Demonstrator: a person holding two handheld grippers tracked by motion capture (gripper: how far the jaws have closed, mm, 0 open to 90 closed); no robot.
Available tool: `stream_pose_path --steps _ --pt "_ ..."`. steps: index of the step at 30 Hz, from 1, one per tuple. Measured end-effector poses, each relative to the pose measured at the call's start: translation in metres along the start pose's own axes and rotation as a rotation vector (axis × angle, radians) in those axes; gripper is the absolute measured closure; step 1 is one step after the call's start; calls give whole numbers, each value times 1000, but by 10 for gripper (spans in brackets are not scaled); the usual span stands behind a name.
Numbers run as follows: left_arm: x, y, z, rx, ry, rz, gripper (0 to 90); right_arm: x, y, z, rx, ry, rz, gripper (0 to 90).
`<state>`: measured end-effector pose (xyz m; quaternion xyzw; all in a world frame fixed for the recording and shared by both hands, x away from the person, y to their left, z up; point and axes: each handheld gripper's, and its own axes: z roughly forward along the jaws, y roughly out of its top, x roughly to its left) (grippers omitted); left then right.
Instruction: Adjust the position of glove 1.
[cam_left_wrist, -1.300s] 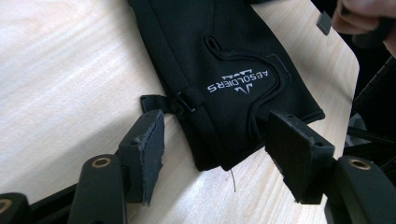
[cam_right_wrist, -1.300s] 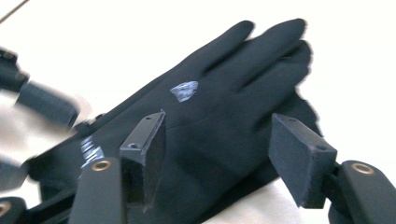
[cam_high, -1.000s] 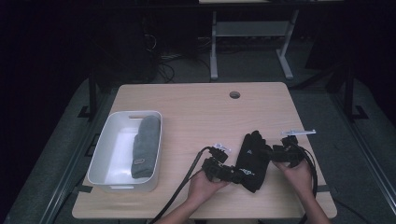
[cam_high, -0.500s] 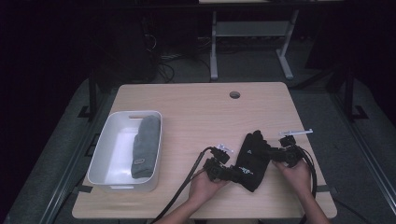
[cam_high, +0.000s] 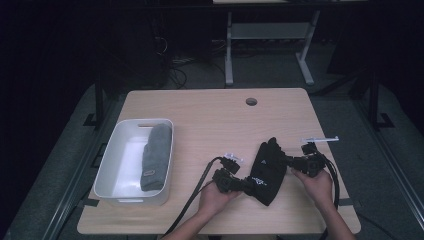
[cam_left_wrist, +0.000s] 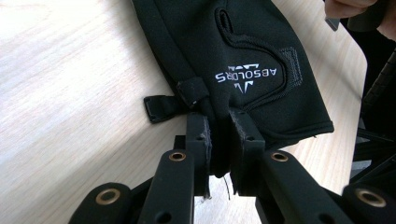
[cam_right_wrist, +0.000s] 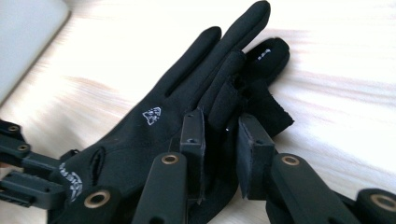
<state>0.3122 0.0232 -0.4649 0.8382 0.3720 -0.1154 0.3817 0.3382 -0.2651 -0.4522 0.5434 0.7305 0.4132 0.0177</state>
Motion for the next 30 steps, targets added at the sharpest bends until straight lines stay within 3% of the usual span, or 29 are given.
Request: stream_pose_path --steps 7,25,30 --pt "2 -1 -16 -20 3 5 799 9 7 -1 -20 49 21 749" --pt "2 4 -51 -68 19 22 799 30 33 -7 -59 121 14 757" --pt "2 8 -60 -74 28 32 800 37 42 -10 -92 153 20 774"
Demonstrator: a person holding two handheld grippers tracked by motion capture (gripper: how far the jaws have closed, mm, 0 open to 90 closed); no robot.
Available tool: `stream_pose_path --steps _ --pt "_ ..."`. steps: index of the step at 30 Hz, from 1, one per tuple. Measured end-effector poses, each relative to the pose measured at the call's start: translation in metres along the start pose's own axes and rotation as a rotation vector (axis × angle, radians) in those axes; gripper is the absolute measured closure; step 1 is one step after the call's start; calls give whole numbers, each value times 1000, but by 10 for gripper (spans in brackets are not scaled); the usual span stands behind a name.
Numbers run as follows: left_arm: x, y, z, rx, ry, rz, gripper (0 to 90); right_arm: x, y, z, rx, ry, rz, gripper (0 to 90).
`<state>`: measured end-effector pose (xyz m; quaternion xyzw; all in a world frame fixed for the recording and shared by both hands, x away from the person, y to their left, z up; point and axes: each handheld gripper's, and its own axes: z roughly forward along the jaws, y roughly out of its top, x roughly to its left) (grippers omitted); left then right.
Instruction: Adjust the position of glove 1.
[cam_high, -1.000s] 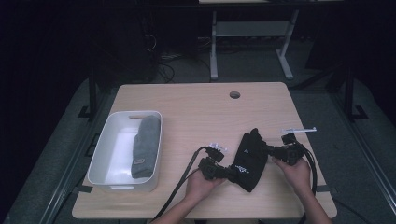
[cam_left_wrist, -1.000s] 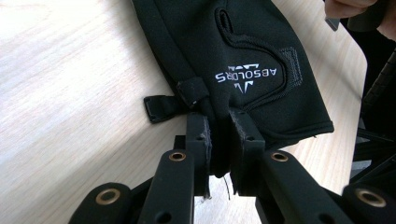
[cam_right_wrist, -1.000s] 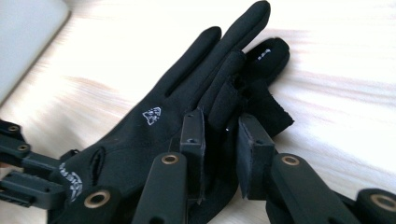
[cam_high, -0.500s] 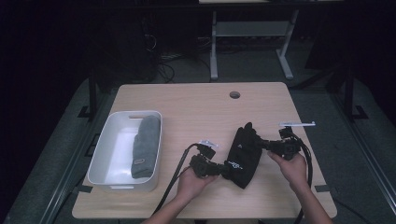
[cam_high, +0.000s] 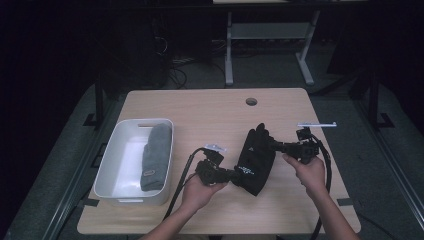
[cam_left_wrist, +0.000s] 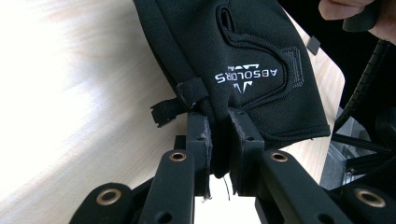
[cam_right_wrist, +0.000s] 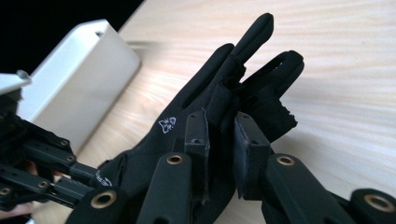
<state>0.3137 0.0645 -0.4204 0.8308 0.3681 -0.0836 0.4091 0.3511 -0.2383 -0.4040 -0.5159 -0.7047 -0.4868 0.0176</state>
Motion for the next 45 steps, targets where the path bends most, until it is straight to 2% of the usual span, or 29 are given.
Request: stream_pose_path --steps 6,22,28,33,35,45 --pt "0 2 -8 -12 6 5 800 5 6 2 4 -3 -8 777" --pt "3 8 -31 -46 19 0 800 19 23 8 -6 35 -13 778" --pt "4 10 -42 -61 23 10 800 25 31 10 -6 47 -13 779" --pt "7 11 -53 -74 34 9 800 32 37 13 -7 66 -11 779" --pt "7 10 -57 -74 50 22 800 34 39 15 -11 77 -10 779" --pt "11 9 -79 -108 48 8 800 51 52 23 0 96 -37 779"
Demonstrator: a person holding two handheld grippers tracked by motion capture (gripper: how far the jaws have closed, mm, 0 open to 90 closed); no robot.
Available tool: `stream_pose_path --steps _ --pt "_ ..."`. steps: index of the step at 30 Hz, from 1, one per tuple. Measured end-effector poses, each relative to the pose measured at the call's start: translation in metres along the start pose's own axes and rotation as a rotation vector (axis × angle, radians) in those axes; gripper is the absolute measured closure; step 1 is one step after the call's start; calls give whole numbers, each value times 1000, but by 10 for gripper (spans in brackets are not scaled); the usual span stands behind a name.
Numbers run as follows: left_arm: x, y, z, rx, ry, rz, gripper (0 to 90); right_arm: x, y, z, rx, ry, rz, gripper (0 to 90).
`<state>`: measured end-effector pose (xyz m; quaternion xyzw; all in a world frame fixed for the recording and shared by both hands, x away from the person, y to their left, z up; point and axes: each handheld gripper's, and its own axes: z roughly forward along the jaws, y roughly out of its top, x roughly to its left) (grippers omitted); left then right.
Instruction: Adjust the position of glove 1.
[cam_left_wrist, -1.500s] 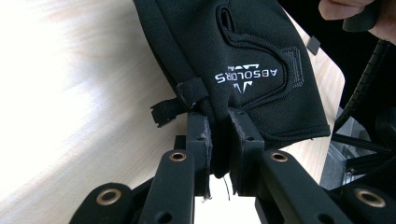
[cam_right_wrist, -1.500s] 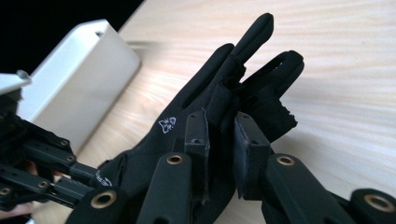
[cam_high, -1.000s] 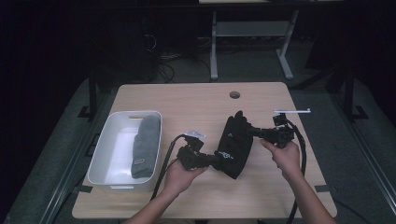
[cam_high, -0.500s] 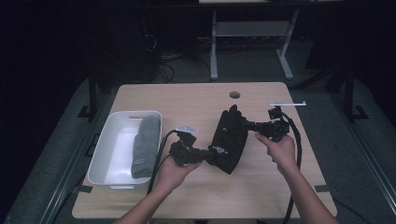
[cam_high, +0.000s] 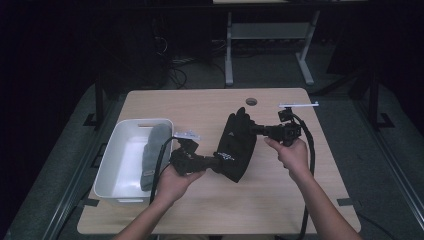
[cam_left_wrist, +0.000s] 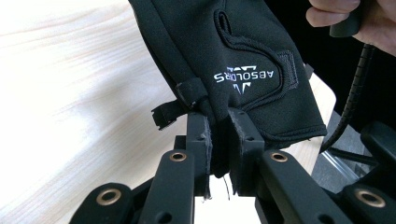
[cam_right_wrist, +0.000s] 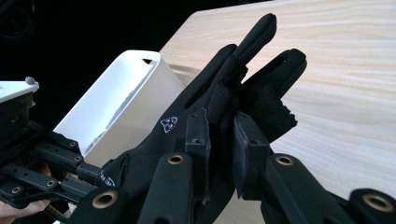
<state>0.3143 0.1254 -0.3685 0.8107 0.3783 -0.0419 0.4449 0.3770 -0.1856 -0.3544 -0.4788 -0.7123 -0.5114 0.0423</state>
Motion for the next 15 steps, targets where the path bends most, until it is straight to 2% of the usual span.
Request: stream_pose_path --steps 15 --pt "10 0 -25 -33 5 -18 800 18 18 15 13 23 -31 779"
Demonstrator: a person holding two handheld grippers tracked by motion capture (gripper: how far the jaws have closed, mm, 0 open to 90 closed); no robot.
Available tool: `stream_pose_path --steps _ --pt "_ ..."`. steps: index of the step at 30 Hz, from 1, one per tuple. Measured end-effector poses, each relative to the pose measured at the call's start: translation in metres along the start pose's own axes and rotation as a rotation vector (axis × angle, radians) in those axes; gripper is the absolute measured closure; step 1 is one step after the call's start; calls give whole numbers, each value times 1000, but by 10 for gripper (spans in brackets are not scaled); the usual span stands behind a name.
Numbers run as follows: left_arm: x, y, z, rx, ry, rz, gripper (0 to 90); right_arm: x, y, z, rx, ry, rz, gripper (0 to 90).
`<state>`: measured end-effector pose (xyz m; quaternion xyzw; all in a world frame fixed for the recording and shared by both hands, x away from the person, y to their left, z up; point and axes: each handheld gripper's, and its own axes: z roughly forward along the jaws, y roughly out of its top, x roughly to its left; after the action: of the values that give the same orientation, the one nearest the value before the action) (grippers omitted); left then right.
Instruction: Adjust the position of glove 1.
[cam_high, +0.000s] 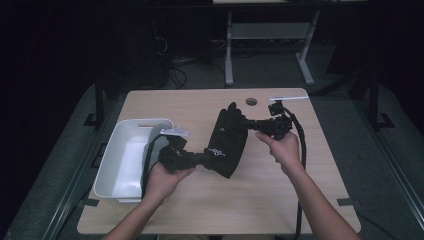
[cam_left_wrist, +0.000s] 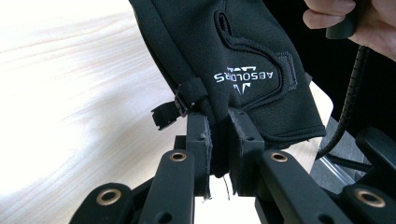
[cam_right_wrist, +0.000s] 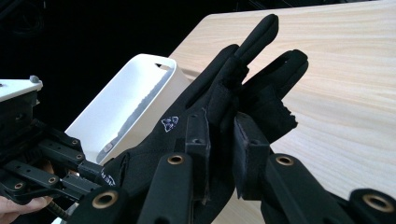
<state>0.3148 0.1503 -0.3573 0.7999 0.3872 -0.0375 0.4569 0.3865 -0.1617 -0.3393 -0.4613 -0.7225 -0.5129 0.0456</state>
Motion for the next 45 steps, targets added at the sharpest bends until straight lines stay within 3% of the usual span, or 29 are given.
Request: stream_pose_path --steps 45 --pt "29 -13 -74 -71 71 -27 800 57 41 63 47 76 -104 779"
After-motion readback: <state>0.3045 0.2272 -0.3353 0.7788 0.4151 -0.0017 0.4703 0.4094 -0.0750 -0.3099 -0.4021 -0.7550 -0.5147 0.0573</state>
